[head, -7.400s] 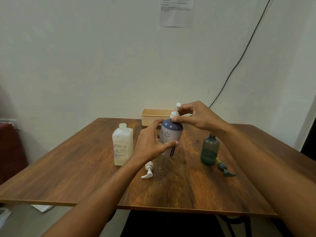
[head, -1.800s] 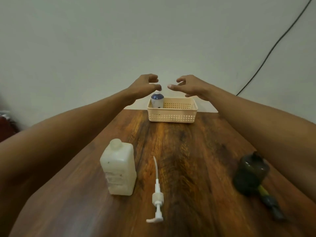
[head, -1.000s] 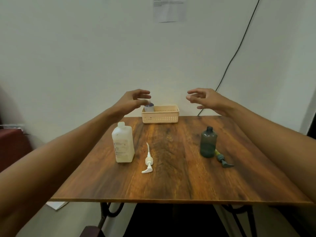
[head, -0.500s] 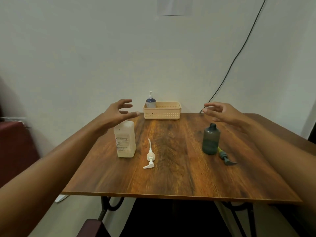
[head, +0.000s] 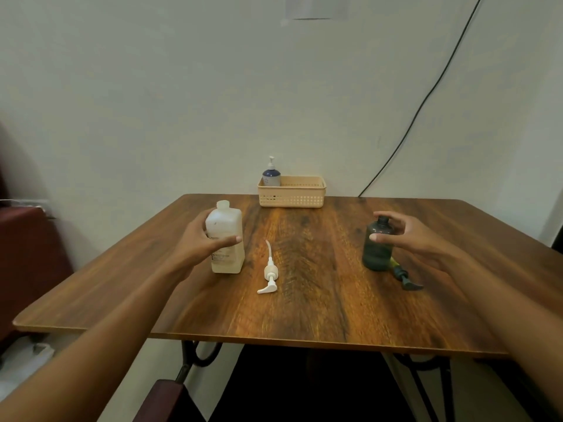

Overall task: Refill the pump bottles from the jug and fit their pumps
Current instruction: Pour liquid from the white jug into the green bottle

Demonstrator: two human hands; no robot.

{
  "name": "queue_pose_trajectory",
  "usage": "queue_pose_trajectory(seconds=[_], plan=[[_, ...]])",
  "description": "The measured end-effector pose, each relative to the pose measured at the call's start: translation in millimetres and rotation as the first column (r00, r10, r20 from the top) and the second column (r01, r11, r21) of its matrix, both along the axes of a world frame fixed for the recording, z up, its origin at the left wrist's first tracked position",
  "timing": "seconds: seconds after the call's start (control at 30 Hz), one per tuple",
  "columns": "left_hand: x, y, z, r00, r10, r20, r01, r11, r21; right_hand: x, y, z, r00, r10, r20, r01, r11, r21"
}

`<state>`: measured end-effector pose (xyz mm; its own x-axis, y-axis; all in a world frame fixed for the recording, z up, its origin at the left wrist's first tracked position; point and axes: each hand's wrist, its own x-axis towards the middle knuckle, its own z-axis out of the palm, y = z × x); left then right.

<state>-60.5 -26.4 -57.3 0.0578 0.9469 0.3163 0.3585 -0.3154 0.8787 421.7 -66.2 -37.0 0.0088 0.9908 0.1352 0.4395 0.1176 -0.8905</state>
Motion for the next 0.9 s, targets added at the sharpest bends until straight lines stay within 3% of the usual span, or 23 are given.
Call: queue_pose_trajectory(seconds=[0.17,0.33,0.47,0.67,0.9], plan=[[3.5,1.7,-16.9,1.0,0.026,-0.002,-0.026,0.998,-0.052,3.4,-3.2,-15.9,0.995,0.0,-0.098,0.0,1.0,0.006],[4.8,-0.7,-22.5,0.996,0.087,-0.024,-0.087,0.996,0.0,4.3,-6.4,-28.8,0.983,-0.066,-0.17,0.069,0.998,0.009],[7.0,-1.4,-20.8,0.994,0.102,-0.037,-0.101,0.994,0.033,-1.8,-6.6,-30.3,0.968,-0.116,-0.221,0.14,0.986,0.094],[26.6,-3.0,6.7,0.997,0.079,0.0,-0.078,0.99,0.113,-24.7,-6.0,1.6,0.95,-0.03,-0.31,0.098,0.974,0.206],[64.5,-16.7,52.9,1.0,0.005,0.008,-0.007,0.96,0.281,-63.5,-6.6,56.2,0.989,0.013,-0.146,0.04,0.935,0.353]])
